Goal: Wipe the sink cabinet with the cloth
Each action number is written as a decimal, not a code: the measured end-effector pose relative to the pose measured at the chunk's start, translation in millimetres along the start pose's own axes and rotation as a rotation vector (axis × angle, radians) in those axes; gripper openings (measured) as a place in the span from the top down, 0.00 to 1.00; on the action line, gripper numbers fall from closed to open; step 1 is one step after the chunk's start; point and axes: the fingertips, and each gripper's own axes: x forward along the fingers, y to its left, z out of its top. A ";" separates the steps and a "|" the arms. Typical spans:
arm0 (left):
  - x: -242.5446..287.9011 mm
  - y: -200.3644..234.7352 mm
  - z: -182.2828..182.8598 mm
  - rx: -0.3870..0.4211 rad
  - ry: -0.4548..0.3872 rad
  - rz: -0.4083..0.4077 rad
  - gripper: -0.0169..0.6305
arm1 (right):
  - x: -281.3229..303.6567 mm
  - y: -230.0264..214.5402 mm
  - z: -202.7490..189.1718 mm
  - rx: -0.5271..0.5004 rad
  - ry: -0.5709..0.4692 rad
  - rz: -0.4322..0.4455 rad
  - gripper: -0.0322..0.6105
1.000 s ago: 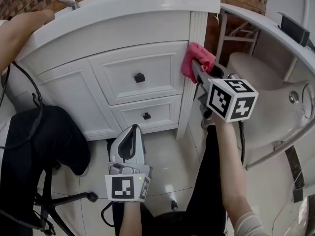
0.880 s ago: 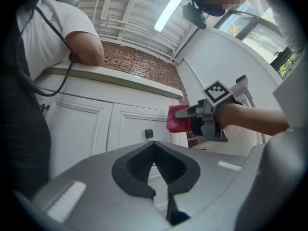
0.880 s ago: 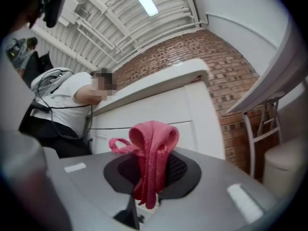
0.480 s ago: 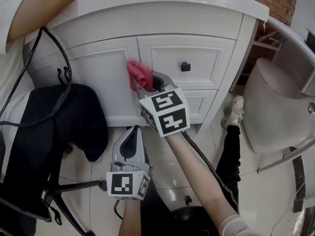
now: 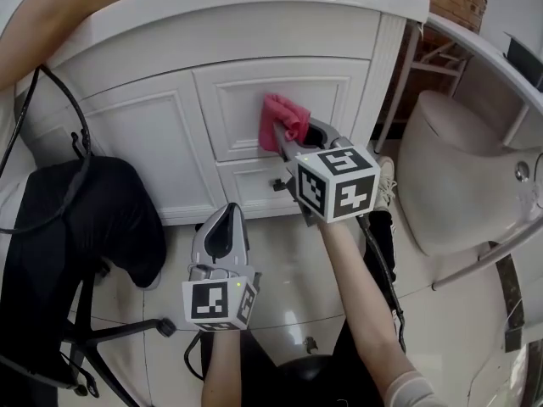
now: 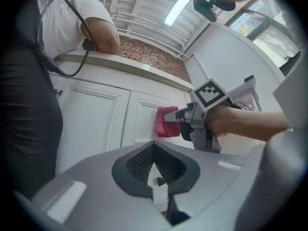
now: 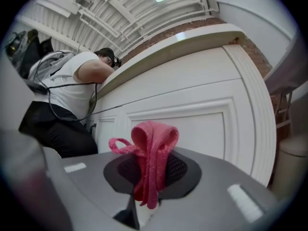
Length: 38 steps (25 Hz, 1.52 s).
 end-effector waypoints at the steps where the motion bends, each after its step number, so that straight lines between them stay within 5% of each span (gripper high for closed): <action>1: 5.6 -5.6 -1.4 0.007 0.000 -0.005 0.95 | -4.6 -5.1 0.3 -0.008 0.001 0.008 0.85; 8: 44.4 -37.8 4.7 0.084 -0.025 -0.036 0.95 | -52.2 -107.9 -11.1 -0.078 0.016 -0.185 0.85; 16: 55.4 -49.4 5.0 0.097 -0.040 -0.038 0.95 | -86.1 -147.5 -14.0 -0.080 0.026 -0.292 0.85; 19: 46.0 -27.6 6.0 0.089 -0.041 0.005 0.95 | -83.5 -107.5 -11.1 -0.013 -0.019 -0.224 0.85; 25: 1.1 46.6 11.5 0.106 -0.021 0.121 0.95 | 3.3 53.3 -42.1 0.030 -0.010 0.081 0.85; 28: -16.0 76.0 2.7 0.114 0.007 0.170 0.95 | 39.5 101.3 -69.1 0.053 0.030 0.136 0.85; 32: -13.3 87.1 -17.8 0.083 0.042 0.197 0.95 | 54.7 92.0 -91.1 0.016 0.071 0.095 0.85; 38: 35.3 35.2 -43.7 0.046 0.040 0.122 0.95 | -6.4 -25.3 -93.8 0.001 0.053 -0.069 0.85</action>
